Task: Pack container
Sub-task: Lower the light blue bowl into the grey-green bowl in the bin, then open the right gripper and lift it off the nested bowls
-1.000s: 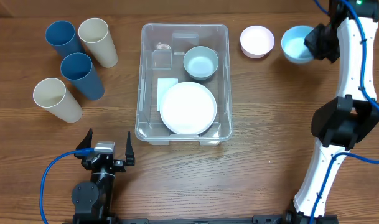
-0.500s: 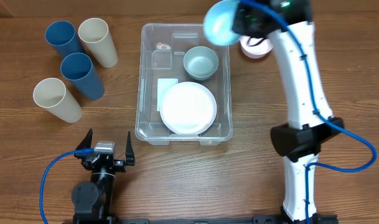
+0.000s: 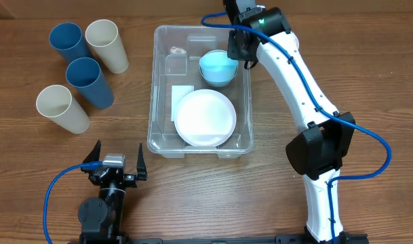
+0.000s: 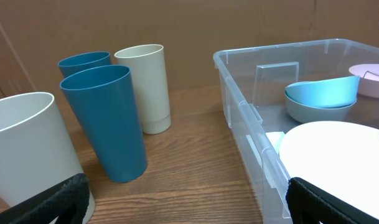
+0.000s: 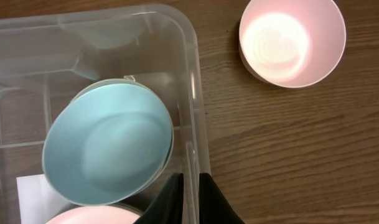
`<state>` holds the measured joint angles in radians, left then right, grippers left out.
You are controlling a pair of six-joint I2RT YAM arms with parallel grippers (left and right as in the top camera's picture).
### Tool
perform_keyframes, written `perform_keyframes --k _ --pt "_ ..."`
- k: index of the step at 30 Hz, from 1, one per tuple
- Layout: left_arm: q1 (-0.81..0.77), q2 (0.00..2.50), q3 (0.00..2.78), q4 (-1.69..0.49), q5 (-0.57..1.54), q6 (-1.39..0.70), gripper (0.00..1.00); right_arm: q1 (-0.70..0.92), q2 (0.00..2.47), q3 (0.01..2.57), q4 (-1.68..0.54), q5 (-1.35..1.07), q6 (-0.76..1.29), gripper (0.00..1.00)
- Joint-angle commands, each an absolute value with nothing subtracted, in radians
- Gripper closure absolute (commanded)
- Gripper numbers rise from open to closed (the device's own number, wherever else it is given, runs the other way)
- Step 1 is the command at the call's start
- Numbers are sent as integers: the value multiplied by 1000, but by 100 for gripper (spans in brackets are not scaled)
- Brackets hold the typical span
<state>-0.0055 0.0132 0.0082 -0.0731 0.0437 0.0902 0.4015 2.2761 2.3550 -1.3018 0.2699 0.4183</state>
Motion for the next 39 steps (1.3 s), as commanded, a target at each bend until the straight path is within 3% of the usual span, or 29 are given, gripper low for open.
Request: perform_keyframes --k 1,8,12,39 --pt "0 4 5 -75 41 116 0 399 2257 2354 -1280 274 417 89" --pt "0 4 5 -74 41 116 0 430 2257 2353 -1269 215 339 87" --pt "0 4 5 -74 41 116 0 463 2259 2341 -1244 216 305 82" --pt "0 4 5 -74 41 116 0 488 2333 2160 -1142 129 306 86"
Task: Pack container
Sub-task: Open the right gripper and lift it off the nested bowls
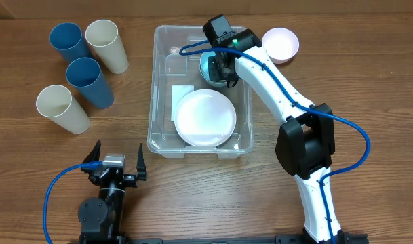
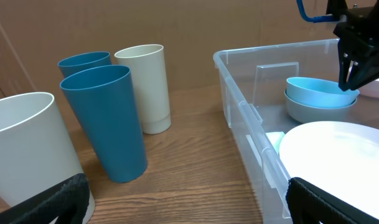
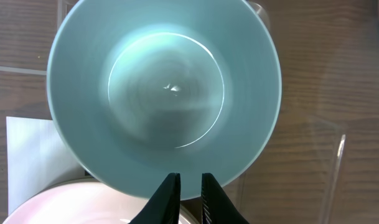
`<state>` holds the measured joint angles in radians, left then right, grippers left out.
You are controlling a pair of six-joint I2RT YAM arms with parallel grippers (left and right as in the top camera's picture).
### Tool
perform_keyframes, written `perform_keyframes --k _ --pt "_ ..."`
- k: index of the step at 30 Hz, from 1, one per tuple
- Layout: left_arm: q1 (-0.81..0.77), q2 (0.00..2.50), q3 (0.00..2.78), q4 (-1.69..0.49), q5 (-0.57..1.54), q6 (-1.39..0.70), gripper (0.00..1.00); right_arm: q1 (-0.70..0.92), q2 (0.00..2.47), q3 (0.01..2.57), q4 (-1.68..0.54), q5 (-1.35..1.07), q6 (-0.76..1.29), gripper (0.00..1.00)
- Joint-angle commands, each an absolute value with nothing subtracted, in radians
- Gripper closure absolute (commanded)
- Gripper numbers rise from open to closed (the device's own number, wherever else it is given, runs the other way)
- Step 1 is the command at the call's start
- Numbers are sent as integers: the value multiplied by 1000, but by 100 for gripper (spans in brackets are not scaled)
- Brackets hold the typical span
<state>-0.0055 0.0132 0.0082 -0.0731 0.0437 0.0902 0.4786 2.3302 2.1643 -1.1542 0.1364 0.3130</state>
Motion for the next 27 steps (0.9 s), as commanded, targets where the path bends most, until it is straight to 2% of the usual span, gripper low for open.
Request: perform_keyframes --k 1,12,27 --pt "0 4 5 -74 41 116 0 493 2333 2162 -1136 129 303 86" --pt "0 4 5 -74 41 116 0 573 2336 2161 -1062 125 287 83" --pt "0 4 5 -74 41 116 0 572 2383 2160 -1015 125 287 82"
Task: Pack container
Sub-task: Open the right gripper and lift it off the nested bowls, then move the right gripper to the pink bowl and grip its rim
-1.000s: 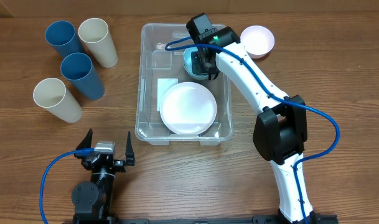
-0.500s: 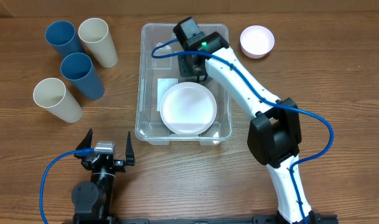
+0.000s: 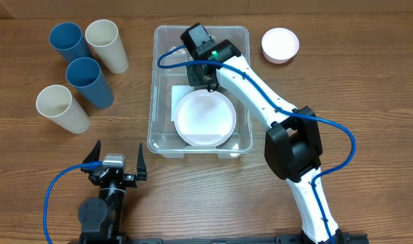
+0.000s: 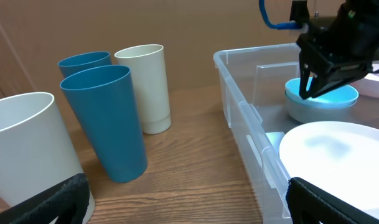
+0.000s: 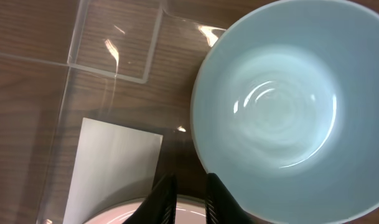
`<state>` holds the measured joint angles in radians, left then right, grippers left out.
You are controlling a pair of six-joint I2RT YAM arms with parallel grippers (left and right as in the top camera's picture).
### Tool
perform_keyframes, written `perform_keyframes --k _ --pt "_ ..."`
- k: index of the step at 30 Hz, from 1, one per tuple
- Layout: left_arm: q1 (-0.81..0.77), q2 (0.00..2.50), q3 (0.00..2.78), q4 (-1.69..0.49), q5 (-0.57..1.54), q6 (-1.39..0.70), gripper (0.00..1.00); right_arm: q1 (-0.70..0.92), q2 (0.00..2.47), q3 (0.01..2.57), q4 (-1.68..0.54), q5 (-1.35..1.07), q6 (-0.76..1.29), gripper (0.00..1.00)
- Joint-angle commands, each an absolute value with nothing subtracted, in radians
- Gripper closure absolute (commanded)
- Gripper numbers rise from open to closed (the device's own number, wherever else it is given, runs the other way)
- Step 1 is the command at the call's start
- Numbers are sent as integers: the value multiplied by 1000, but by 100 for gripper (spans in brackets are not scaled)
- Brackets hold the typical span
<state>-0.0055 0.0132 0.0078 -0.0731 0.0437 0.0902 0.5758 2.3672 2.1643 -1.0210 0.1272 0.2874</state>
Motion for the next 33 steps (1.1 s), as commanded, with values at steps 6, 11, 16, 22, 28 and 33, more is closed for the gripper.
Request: perform_keyframes --k 6,11,16,22,28,33 --pt "0 4 5 -75 41 116 0 572 2385 2162 -991 128 273 82" --pt "0 4 5 -74 41 116 0 572 2384 2378 -1132 157 233 81" --pt "0 4 5 -75 41 116 0 528 2384 2668 -1302 187 240 62" --pt "0 4 5 -74 41 116 0 332 2384 2822 -1406 197 358 37" --pt "0 4 5 -74 41 116 0 121 2385 2656 -1315 113 423 38" --pt "0 4 5 -74 41 116 0 68 2385 2421 -1158 113 424 39"
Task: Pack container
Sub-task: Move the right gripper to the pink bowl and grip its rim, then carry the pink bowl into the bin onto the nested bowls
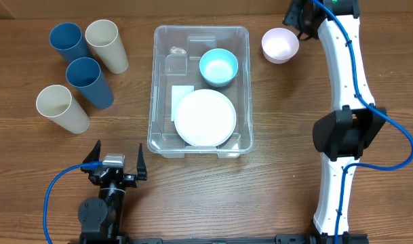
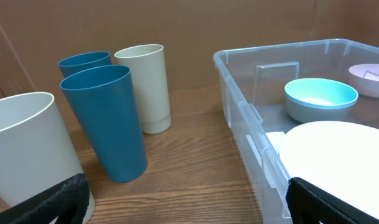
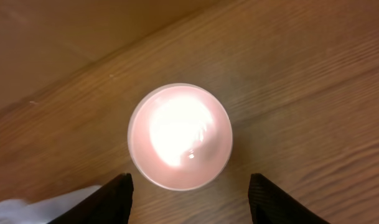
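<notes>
The clear plastic container (image 1: 154,102) holds a light blue bowl (image 1: 218,68) at its back right and a white plate (image 1: 205,117) in front of it. A pink bowl (image 1: 280,45) stands on the table to the right of the container. My right gripper (image 3: 192,200) hangs wide open above the pink bowl (image 3: 180,135), with nothing between its fingers; it sits at the table's far right (image 1: 299,15). My left gripper (image 2: 189,208) rests open near the front edge (image 1: 114,163), empty. Two blue and two cream cups stand to the left.
Blue cups (image 1: 65,42) (image 1: 89,81) and cream cups (image 1: 106,45) (image 1: 61,108) stand upright in a cluster left of the container. A white label (image 1: 182,102) lies on the container floor. Cardboard walls off the table's back edge (image 2: 195,25).
My right gripper was shut inside the container, just left of the blue bowl. Now it is outside the container, wide open above the pink bowl. The left arm has not moved.
My right gripper was shut at the container's right rim beside the blue bowl, which sat tilted. Then it was shut over the bowl, now lying level, then shut left of it. Now it is open over the pink bowl.
</notes>
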`<state>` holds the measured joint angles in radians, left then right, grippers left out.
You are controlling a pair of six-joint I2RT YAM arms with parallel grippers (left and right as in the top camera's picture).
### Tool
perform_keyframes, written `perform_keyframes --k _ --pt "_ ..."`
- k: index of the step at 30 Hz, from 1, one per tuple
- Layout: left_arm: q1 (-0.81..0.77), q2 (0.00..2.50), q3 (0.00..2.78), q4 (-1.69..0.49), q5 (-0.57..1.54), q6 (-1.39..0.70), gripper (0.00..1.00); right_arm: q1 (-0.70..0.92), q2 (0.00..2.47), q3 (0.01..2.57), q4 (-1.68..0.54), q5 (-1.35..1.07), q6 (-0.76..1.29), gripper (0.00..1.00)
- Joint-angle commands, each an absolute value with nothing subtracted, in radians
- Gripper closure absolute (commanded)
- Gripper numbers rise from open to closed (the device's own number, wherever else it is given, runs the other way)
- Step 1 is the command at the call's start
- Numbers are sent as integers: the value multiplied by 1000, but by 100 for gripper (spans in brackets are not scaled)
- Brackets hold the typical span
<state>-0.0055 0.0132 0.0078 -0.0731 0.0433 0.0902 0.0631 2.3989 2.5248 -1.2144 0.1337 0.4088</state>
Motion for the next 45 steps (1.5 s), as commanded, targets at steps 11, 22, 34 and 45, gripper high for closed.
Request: perform_keyframes --k 11,22,34,45 --pt "0 4 5 -74 41 116 0 54 2385 2085 -907 114 503 43" --pt "0 4 5 -74 41 116 0 54 2387 1991 -847 114 537 88" --pt "0 4 5 -74 41 116 0 -1 2363 2263 -1097 124 572 96" --pt "0 4 5 -74 41 116 0 99 2283 2746 -1427 126 451 96"
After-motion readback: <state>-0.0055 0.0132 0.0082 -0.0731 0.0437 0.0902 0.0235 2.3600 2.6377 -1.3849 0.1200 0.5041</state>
